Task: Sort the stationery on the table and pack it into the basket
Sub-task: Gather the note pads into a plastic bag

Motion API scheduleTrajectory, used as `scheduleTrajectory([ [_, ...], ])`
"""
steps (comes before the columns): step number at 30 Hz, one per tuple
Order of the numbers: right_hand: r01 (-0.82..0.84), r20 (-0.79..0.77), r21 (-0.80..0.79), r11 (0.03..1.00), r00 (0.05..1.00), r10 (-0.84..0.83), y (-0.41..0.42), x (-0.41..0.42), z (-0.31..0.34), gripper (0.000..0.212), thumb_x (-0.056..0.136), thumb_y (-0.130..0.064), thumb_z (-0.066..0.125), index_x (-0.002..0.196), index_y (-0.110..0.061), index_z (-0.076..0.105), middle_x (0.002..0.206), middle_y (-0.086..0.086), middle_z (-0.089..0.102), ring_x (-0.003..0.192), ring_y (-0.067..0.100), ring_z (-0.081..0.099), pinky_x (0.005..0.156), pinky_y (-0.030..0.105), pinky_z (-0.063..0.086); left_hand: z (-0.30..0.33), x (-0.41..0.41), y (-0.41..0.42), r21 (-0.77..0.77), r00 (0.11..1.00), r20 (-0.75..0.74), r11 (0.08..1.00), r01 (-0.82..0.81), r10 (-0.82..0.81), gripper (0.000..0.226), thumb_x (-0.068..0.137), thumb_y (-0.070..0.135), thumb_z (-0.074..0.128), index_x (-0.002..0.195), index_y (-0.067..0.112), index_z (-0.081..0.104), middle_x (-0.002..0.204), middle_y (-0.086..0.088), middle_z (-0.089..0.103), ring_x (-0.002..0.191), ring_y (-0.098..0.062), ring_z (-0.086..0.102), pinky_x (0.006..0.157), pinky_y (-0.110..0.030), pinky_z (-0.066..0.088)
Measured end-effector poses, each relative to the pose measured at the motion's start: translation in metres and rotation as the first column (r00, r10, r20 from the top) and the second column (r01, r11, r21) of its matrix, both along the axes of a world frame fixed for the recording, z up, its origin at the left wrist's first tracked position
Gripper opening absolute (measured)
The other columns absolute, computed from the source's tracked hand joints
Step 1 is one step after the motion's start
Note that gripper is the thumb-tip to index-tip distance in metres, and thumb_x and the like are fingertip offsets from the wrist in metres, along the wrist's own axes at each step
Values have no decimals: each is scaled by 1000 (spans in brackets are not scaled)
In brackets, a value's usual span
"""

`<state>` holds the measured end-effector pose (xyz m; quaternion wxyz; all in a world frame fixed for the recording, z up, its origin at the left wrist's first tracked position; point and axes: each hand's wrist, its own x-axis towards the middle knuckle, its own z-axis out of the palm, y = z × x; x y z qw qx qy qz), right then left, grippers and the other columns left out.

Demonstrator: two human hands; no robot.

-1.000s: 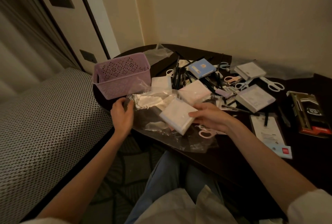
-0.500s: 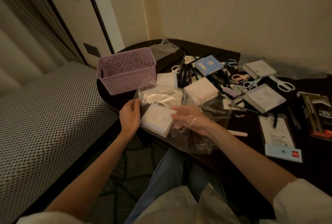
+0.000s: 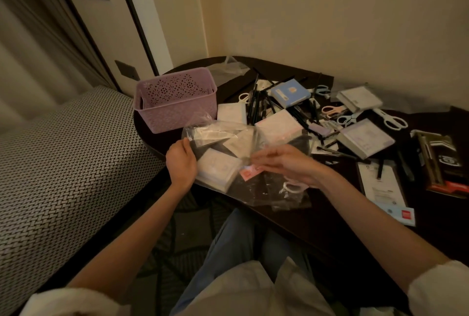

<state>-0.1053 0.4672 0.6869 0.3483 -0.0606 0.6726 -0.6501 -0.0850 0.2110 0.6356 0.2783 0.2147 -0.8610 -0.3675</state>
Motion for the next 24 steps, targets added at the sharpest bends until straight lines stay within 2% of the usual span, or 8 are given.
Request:
scheduleTrajectory([
  [3,138,-205,88,986,972,-118,23,1,25,20,94,1,50,107,0,65,102,13,71,87,17,72,69,22,58,0,-2,3,-20,1000,7,1000,-16,16,36,103,17,39,86,-4,62,84,-21,63,80,-32,60,67,-33,38],
  [6,530,-518,64,846,742,-425,32,-15,37,20,94,3,46,94,-2,65,81,10,68,59,5,63,56,19,50,1,-2,5,-19,999,26,1000,-25,25,35,103,18,39,85,-1,62,82,-17,62,78,-28,59,67,-32,38],
  [8,642,-648,106,760,624,-437,30,-34,33,19,94,1,46,96,-3,64,83,11,65,67,9,62,64,24,52,2,0,7,-25,999,32,999,-24,25,35,103,19,40,84,-1,62,82,-16,62,77,-27,58,67,-32,39],
  [10,639,-696,272,720,647,-311,29,-56,23,21,93,-6,54,112,-5,60,100,12,63,93,21,62,81,33,49,2,-1,6,-20,999,40,999,-28,29,36,103,20,40,84,-1,62,83,-17,63,78,-27,59,68,-34,40],
  [13,454,-648,541,708,761,7,27,-80,16,60,88,-21,67,141,-12,39,139,15,45,127,30,45,98,39,41,1,-3,6,-13,998,51,999,-42,43,34,102,22,41,91,-3,62,93,-20,63,88,-32,61,73,-38,44],
  [15,308,-606,643,702,765,219,24,-90,18,79,86,-20,70,150,-15,24,154,12,27,140,29,28,108,39,31,3,-4,10,-36,993,81,996,-86,89,31,100,24,45,110,-2,59,113,-21,58,105,-35,55,86,-44,44],
  [20,43,-423,810,585,733,532,21,-107,18,84,85,-11,71,151,-16,20,160,7,5,147,25,6,116,37,17,0,0,26,-311,981,40,935,-168,189,53,91,28,61,133,3,42,139,-22,41,129,-39,39,106,-54,31],
  [24,42,-366,888,457,666,650,16,-114,17,91,84,-18,74,152,-15,15,161,7,-5,148,26,0,118,37,13,-7,8,38,-451,993,-85,886,-111,82,47,86,27,62,129,11,48,144,-16,37,136,-32,32,112,-56,19],
])
